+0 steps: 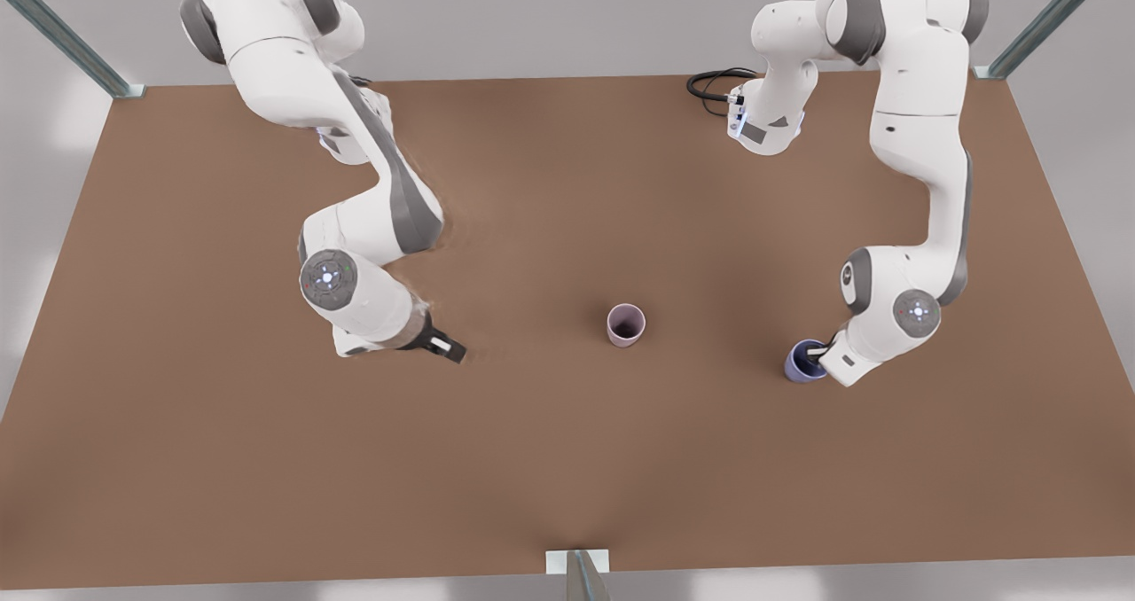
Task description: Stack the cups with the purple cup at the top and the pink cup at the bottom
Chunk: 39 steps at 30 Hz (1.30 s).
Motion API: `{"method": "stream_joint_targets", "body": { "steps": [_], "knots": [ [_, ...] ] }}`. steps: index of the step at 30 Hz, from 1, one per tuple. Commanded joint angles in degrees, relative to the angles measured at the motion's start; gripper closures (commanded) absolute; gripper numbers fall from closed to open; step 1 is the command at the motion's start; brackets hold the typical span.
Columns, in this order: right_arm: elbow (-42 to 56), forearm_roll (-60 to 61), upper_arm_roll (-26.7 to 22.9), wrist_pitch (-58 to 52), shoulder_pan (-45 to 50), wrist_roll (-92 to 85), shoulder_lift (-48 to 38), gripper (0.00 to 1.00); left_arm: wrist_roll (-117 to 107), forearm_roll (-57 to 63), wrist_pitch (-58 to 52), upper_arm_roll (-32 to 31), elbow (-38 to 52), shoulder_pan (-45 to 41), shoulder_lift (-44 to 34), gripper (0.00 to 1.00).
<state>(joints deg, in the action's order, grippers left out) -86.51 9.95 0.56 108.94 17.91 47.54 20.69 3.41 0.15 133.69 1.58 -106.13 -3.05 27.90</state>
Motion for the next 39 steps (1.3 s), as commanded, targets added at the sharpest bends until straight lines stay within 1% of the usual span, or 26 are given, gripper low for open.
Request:
{"method": "stream_joint_targets", "body": {
  "steps": [1,2,3,4,5,7,8,9,12,14,17,20,22,26,28,31,32,39],
  "knots": [
    [-5.4,-4.7,1.0,-5.6,-5.6,-29.0,-7.9,0.00,-2.1,-0.3,-6.5,-0.3,1.6,-0.6,-1.4,0.79],
    [-5.0,-9.4,0.6,-8.9,-5.9,-29.7,-9.6,0.00,-4.1,-0.3,-9.2,-1.6,2.1,-0.6,-3.0,0.79],
    [-3.7,-12.1,-0.6,-9.4,-6.0,-35.0,-9.5,0.00,-7.2,-0.3,-11.3,-3.4,2.2,-0.6,-4.4,0.79],
    [-3.5,-11.9,-4.3,-9.6,-7.1,-41.4,-10.8,0.00,-10.5,-2.4,-13.2,-5.6,2.3,-0.6,-6.0,0.79],
    [-3.1,-11.6,-4.0,-9.3,-9.2,-42.0,-12.5,0.00,-11.9,-5.2,-15.2,-7.3,2.6,-0.6,-7.3,0.79],
    [-2.6,-11.6,-3.6,-9.6,-10.6,-42.6,-12.3,0.00,-19.1,-5.7,-18.6,-12.6,3.8,-0.6,-7.9,0.79],
    [-2.5,-11.7,-4.0,-9.7,-10.9,-46.0,-12.3,0.00,-22.5,-5.8,-20.6,-15.1,5.3,-0.6,-7.9,0.79],
    [-2.4,-11.7,-4.0,-11.8,-11.2,-46.3,-12.4,0.00,-27.4,-5.8,-20.8,-17.8,6.4,-0.6,-7.9,0.79],
    [-2.4,-11.8,-3.6,-11.5,-10.0,-45.4,-12.1,0.00,-39.1,-5.8,-20.8,-24.3,10.1,-0.7,-7.0,0.79],
    [-2.3,-11.8,-3.6,-11.1,-9.8,-45.4,-12.1,0.00,-43.0,-5.9,-20.5,-27.1,10.4,-1.3,-6.2,0.79],
    [-2.3,-12.1,-3.6,-10.7,-10.0,-46.1,-12.0,0.00,-44.9,-5.6,-20.0,-27.1,11.3,-4.3,-4.6,0.79],
    [-1.3,-12.1,-3.6,-10.8,-10.4,-46.2,-11.6,0.00,-45.9,-4.8,-18.9,-27.0,11.7,-5.5,-3.0,0.79],
    [-0.6,-12.1,-4.0,-11.4,-11.0,-46.2,-11.5,0.00,-46.0,-3.8,-18.3,-27.0,11.7,-5.5,-2.2,0.79],
    [0.7,-10.9,-4.9,-12.3,-15.3,-46.3,-12.7,0.00,-45.8,-2.4,-18.2,-26.4,11.7,-5.4,-1.4,0.79],
    [3.9,-10.7,-4.7,-17.4,-15.4,-46.5,-12.8,0.00,-45.8,-2.1,-18.2,-26.4,11.8,-5.4,-1.2,0.79],
    [5.5,-11.5,-4.3,-17.4,-15.1,-46.0,-12.7,0.00,-45.9,-2.1,-17.4,-26.4,11.8,-5.4,-0.7,0.79],
    [7.4,-11.4,-4.4,-17.5,-15.3,-46.0,-12.3,0.00,-46.0,-2.1,-17.3,-26.4,11.8,-5.4,-0.7,0.79],
    [7.6,-10.6,-4.6,-17.4,-15.7,-46.5,-11.5,0.00,-46.8,-1.2,-17.4,-26.4,13.1,-5.4,0.9,0.79]
  ]
}}
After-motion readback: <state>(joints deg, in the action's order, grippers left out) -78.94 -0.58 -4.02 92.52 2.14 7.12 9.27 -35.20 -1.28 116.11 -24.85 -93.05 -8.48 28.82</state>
